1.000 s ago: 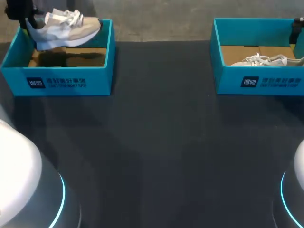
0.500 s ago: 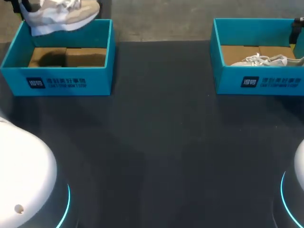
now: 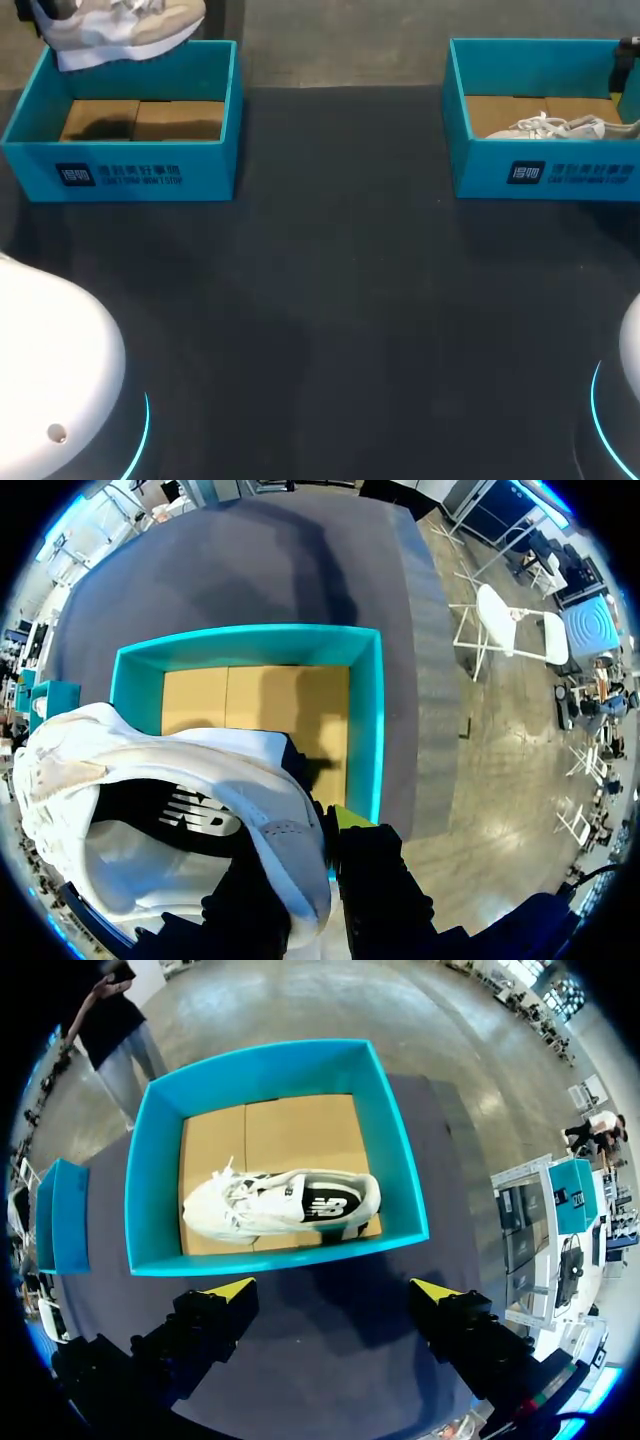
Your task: Take the shoe out of the shoebox, open the shoe tongue, remove and reinsert the insole, then place the shoe into the shoebox
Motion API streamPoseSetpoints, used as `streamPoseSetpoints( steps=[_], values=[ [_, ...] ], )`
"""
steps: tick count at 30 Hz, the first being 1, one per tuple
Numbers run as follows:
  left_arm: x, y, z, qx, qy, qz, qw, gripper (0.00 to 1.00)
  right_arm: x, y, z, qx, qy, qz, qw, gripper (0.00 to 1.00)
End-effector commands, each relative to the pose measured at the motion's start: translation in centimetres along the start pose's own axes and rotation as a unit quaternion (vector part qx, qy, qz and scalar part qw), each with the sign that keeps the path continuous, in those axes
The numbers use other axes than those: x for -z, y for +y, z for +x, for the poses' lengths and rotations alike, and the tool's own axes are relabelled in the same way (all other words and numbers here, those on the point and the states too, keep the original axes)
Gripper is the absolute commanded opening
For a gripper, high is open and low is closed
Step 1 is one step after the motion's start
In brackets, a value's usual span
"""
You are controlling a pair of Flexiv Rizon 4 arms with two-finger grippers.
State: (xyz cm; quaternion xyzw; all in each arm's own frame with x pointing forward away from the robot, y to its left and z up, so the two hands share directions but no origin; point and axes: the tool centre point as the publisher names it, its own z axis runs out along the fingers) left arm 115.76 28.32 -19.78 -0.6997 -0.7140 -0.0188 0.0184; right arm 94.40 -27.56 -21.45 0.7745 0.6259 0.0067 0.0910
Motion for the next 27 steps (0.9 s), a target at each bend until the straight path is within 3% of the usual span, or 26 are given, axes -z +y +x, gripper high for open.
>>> streamPoseSetpoints(
  steps=[1,7,27],
  values=[
    [0.0,-0.6,-0.1,0.0,0.0,-0.016,1.0,0.0,0.0,-0.1,0.0,0.0,0.0,-0.001,1.0,1.0],
    [0.0,-0.6,-0.1,0.0,0.0,-0.016,1.0,0.0,0.0,-0.1,0.0,0.0,0.0,-0.001,1.0,1.0],
    [3.0,-11.0,-6.9,-0.024,0.035,-0.035,0.999,0.0,0.0,-0.1,0.0,0.0,0.0,-0.001,1.0,1.0]
  ],
)
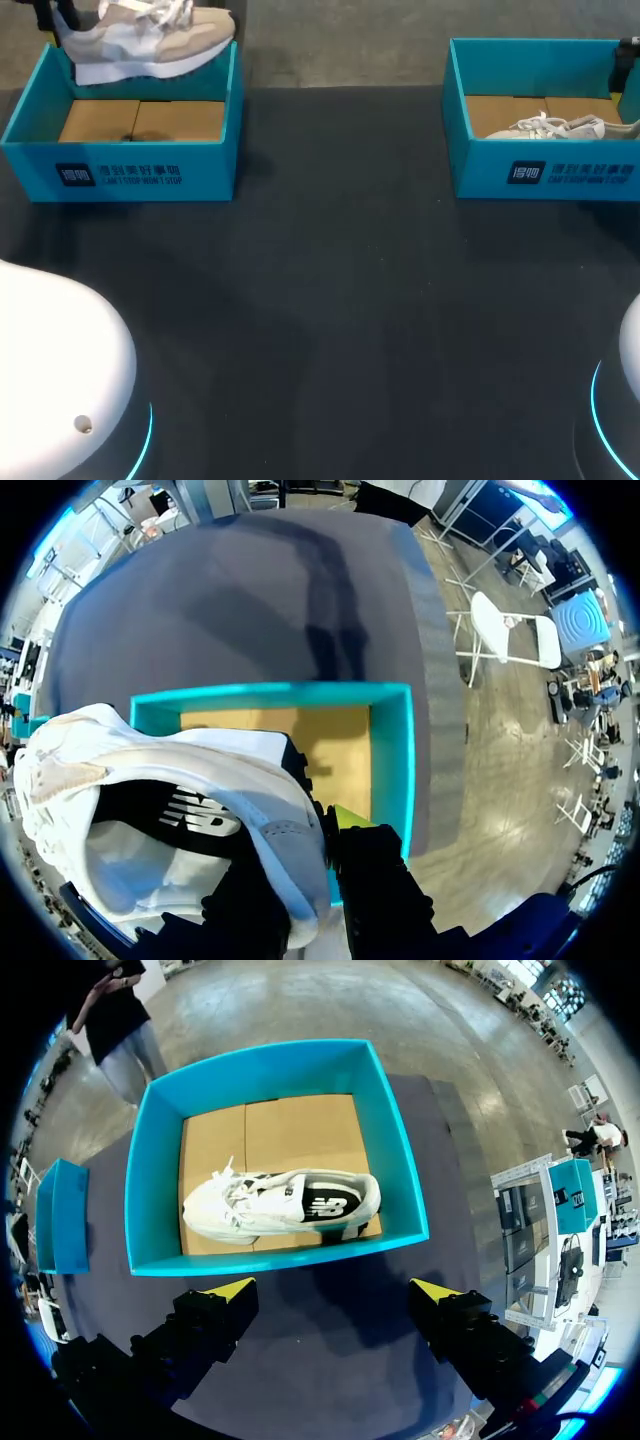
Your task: Take the shoe out of the shoebox, open the shoe tongue, remove and reinsert the insole, then place the shoe into the shoebox
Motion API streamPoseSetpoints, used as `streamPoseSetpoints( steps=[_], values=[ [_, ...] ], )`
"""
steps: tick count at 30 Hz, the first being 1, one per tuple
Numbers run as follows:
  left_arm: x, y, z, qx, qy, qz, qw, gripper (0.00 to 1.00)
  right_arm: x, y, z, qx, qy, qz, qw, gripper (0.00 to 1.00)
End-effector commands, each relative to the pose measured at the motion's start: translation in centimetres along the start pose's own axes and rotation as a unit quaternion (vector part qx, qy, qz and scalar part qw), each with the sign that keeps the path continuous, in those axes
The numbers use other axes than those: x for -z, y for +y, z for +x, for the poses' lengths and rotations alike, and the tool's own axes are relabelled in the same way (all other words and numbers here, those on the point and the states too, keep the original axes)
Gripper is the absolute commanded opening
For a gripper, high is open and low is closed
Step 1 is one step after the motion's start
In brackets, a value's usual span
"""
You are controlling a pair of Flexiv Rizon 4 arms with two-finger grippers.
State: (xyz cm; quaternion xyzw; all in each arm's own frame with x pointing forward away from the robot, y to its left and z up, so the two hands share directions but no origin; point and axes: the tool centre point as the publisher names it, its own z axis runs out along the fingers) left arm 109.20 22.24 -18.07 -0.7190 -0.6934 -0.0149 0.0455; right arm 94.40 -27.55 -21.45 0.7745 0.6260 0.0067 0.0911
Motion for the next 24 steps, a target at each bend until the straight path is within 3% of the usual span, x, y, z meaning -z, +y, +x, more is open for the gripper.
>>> streamPoseSetpoints(
  steps=[1,7,24],
  values=[
    [1.0,-4.9,-1.8,0.006,0.023,-0.057,0.998,0.0,0.0,-0.1,0.0,0.0,0.0,-0.001,1.0,1.0],
    [1.6,-8.1,-4.2,0.007,0.028,-0.067,0.997,0.0,0.0,-0.1,0.0,0.0,0.0,-0.001,1.0,1.0],
    [1.9,-14.6,-9.2,0.018,0.024,-0.062,0.998,0.0,0.0,-0.1,0.0,0.0,0.0,-0.001,1.0,1.0]
  ],
)
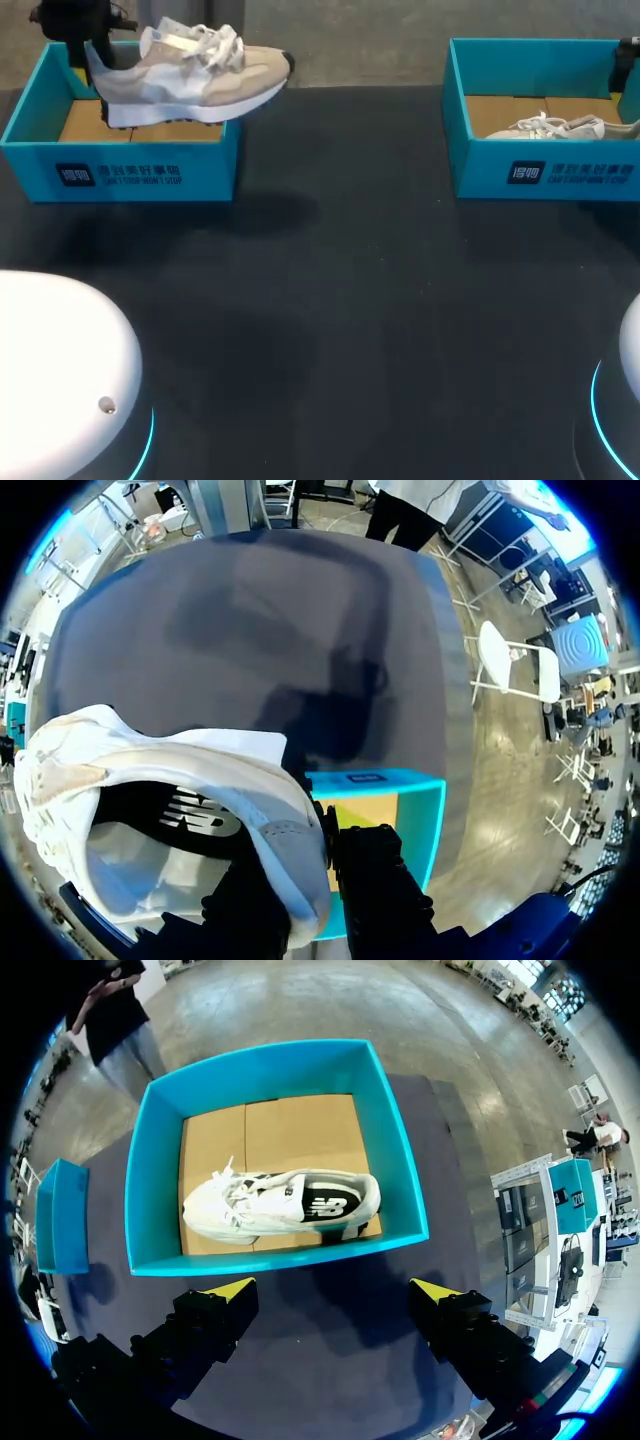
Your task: Take the shoe out of the shoebox, open the shoe tongue, remove and reinsert the insole, then place the shoe into the shoebox
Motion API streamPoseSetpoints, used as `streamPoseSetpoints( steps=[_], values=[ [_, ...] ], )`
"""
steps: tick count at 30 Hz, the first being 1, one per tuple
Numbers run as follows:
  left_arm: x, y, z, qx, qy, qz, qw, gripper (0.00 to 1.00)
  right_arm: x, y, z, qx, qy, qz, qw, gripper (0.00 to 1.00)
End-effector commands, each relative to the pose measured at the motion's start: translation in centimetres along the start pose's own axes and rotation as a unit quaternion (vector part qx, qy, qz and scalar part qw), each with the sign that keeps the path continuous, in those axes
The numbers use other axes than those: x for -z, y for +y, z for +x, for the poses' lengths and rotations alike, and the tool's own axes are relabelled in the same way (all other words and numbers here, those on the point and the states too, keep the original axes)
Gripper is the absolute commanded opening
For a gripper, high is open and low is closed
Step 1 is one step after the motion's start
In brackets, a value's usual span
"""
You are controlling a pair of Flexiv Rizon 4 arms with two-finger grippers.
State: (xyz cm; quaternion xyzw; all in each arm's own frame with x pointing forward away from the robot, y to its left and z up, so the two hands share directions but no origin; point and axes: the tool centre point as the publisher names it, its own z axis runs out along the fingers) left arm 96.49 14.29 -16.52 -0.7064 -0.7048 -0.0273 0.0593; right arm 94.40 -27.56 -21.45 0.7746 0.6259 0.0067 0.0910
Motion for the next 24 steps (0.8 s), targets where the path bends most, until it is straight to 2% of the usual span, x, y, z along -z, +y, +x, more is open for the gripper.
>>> streamPoseSetpoints(
  steps=[1,24],
  values=[
    [0.3,-2.7,-1.3,0.001,0.005,-0.064,0.998,0.0,0.0,-0.1,0.0,0.0,0.0,-0.001,1.0,1.0],
    [0.0,-12.8,-9.6,-0.009,0.012,-0.061,0.998,0.0,0.0,-0.1,0.0,0.0,0.0,-0.001,1.0,1.0]
  ],
)
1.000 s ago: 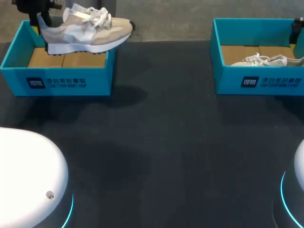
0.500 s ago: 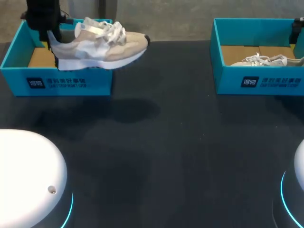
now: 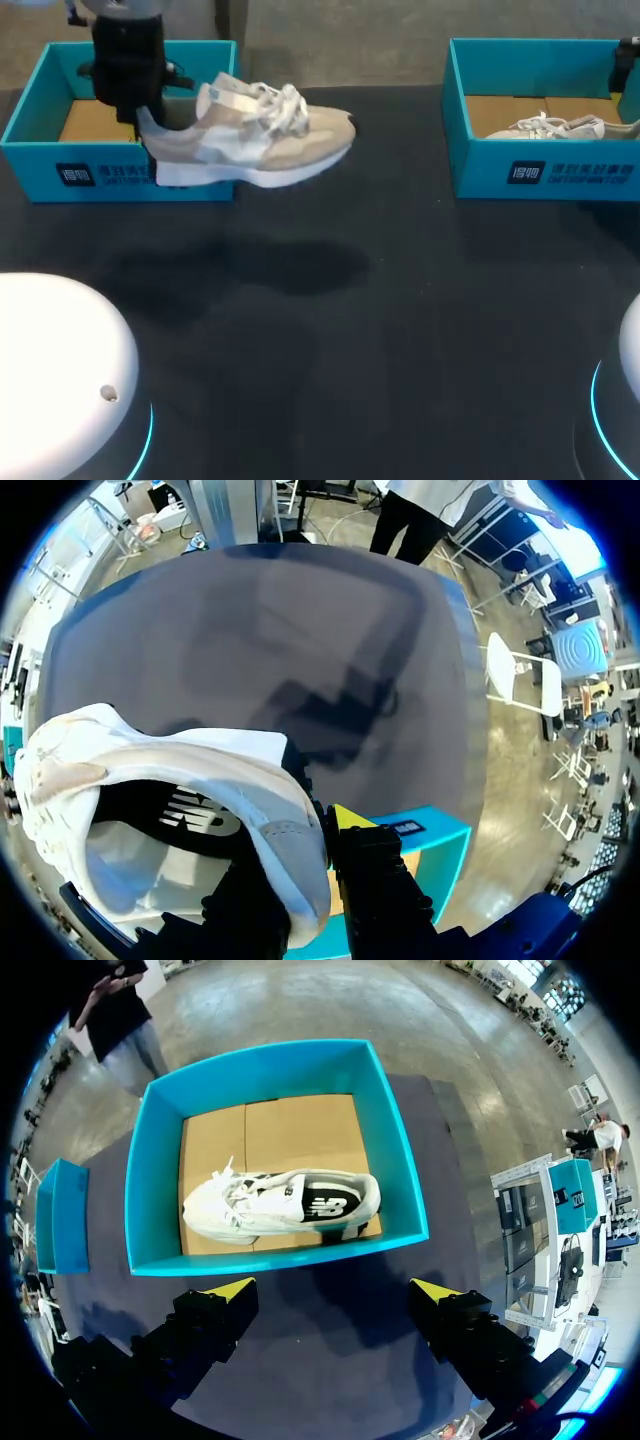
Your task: Take the shoe out of the shoebox, open the shoe tongue, remove and reinsert the insole, then place the shoe into the shoebox
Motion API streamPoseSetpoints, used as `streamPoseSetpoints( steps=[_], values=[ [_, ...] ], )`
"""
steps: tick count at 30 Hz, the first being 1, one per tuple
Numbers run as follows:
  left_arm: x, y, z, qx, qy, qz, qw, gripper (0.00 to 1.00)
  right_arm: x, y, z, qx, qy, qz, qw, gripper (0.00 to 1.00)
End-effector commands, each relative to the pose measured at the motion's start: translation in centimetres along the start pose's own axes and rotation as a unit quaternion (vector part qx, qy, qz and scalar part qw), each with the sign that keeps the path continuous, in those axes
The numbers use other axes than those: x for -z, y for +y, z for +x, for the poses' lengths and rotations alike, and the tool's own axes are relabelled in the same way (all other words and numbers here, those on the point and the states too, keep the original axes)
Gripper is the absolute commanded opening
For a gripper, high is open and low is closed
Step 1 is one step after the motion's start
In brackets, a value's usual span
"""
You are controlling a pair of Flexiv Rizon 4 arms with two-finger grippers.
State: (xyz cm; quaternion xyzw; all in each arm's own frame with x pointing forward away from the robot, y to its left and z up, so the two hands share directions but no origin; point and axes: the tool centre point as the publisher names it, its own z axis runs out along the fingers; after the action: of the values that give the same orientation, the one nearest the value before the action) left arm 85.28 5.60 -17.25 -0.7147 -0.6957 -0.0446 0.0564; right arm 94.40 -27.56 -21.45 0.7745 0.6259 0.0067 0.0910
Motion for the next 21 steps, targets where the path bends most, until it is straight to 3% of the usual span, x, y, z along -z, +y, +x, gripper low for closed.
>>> streamPoseSetpoints(
  steps=[1,9,16,21],
  values=[
    [0.3,-2.1,-1.2,0.002,0.001,-0.047,0.999,0.0,0.0,-0.1,0.0,0.0,0.0,-0.001,1.0,1.0],
    [0.0,-5.5,-3.2,0.025,-0.001,-0.039,0.999,0.0,0.0,-0.1,0.0,0.0,0.0,-0.001,1.0,1.0],
    [-0.7,-8.4,-3.8,0.051,-0.026,-0.032,0.998,0.0,0.0,-0.1,0.0,0.0,0.0,-0.001,1.0,1.0],
    [-1.4,-9.9,-5.3,0.065,0.007,-0.023,0.998,0.0,0.0,-0.1,0.0,0.0,0.0,-0.001,1.0,1.0]
  ],
)
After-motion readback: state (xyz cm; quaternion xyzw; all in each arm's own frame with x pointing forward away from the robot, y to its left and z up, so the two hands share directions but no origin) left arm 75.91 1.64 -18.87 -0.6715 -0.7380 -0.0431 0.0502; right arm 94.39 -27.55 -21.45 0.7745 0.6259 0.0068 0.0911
